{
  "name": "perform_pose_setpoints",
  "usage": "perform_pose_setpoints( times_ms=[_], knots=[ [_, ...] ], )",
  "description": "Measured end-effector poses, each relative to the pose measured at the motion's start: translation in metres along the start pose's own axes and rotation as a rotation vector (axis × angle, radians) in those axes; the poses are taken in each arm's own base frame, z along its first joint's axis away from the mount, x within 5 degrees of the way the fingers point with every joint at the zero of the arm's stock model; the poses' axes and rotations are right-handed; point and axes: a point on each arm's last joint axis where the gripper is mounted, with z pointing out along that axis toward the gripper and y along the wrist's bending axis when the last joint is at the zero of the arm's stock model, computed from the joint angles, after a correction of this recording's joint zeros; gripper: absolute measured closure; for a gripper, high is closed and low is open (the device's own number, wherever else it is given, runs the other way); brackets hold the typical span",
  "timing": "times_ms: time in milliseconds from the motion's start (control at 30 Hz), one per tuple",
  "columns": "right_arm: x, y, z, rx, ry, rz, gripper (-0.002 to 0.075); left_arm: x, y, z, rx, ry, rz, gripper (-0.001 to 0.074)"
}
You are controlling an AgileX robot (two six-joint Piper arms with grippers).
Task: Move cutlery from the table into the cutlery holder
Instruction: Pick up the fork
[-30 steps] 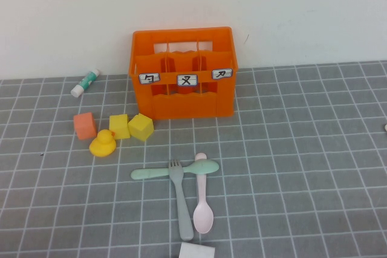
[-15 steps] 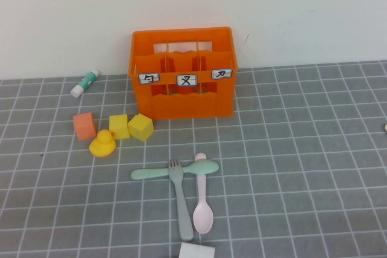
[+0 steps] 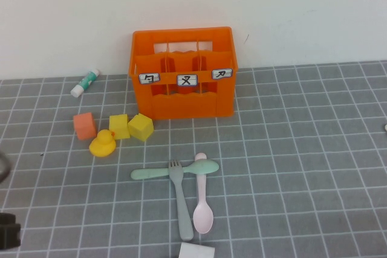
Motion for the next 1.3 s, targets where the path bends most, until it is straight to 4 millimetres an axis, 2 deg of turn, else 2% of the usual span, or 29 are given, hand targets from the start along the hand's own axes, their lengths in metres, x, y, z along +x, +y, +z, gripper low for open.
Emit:
perform_pose_setpoints(
  times_ms=[167,300,400,567,667,800,900,1100,1200,1300],
  knots=[
    [0.0,0.0,0.0,0.0,0.0,0.0,0.0729,-0.017,0.007,0.02,-0.045,0.141,0.039,0.0736],
    [0.0,0.0,0.0,0.0,0.0,0.0,0.0729,-0.027,0.004,0.041,-0.1,0.255,0.114,0.0736],
    [0.0,0.0,0.0,0.0,0.0,0.0,0.0729,-0.03,-0.006,0.059,-0.171,0.349,0.198,0.0736],
    [0.0,0.0,0.0,0.0,0.0,0.0,0.0729,-0.031,-0.042,0.086,-0.221,0.39,0.352,0.0736],
    [0.0,0.0,0.0,0.0,0.0,0.0,0.0729,-0.032,-0.076,0.104,-0.201,0.369,0.437,0.0736],
    [0.0,0.0,0.0,0.0,0.0,0.0,0.0729,-0.04,-0.11,0.13,-0.204,0.357,0.426,0.0719],
    [0.0,0.0,0.0,0.0,0.0,0.0,0.0729,-0.053,-0.129,0.154,-0.21,0.365,0.384,0.0622],
    [0.0,0.0,0.0,0.0,0.0,0.0,0.0729,-0.066,-0.157,0.209,-0.195,0.424,0.308,0.0282],
    [0.0,0.0,0.0,0.0,0.0,0.0,0.0729,-0.067,-0.167,0.232,-0.182,0.45,0.267,0.0206],
    [0.0,0.0,0.0,0.0,0.0,0.0,0.0729,-0.064,-0.172,0.252,-0.191,0.471,0.22,0.0186]
  ],
)
